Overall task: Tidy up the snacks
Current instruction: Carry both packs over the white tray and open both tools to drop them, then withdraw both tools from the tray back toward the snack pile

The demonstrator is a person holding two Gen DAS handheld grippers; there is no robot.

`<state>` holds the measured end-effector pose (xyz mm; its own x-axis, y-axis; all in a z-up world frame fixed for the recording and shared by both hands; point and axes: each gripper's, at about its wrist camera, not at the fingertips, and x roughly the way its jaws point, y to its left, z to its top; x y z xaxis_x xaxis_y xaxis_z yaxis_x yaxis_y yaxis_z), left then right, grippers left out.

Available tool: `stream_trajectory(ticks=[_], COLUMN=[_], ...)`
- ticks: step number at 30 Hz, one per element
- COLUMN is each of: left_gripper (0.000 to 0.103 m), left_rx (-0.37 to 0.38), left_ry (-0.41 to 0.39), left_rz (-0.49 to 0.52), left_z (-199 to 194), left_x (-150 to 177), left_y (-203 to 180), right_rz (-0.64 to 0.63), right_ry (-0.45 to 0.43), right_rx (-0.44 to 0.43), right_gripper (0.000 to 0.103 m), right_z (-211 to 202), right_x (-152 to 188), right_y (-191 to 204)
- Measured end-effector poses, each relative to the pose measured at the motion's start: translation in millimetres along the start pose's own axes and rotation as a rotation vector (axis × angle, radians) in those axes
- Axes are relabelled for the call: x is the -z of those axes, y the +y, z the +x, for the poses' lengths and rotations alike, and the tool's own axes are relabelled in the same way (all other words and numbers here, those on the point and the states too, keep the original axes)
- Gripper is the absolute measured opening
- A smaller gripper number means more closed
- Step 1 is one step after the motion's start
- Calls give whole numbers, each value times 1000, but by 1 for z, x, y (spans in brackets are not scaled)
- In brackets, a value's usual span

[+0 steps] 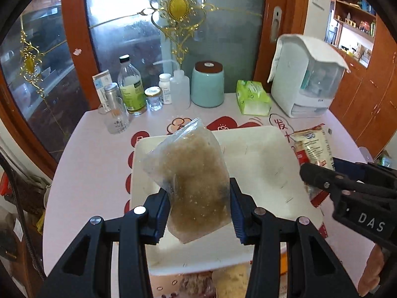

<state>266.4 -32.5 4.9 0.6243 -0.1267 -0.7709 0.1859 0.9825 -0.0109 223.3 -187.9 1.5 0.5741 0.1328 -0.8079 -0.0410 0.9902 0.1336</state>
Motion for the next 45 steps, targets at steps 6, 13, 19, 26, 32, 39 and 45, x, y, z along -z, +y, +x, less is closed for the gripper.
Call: stream_trajectory(ticks=[6,13,19,26,32,39,45], left_gripper=[42,91,95,95,95,95,95], left_rx=[-38,-63,-25,-53,-20,1,44], left_ry=[23,55,-7,-87,-117,-97,-93], left_rz=[30,-3,-52,9,7,-13,-31], left_z=[28,39,22,-7,-30,-52,-79], left_x=[7,17,25,38,45,51,63], left_y=[-9,-2,7,1,-3,-1,3], right_rz=[-6,11,4,9,-23,3,-4], right_ry=[61,111,109,57,-17,-63,-78], right_rx=[13,20,31,20,53,73,109], right_gripper=[47,50,55,55,55,55,55], right_z=[40,67,65,44,18,-11,-34], right_x=[3,8,15,24,29,37,53], right_y=[-8,-14,-11,-12,-4,2,7])
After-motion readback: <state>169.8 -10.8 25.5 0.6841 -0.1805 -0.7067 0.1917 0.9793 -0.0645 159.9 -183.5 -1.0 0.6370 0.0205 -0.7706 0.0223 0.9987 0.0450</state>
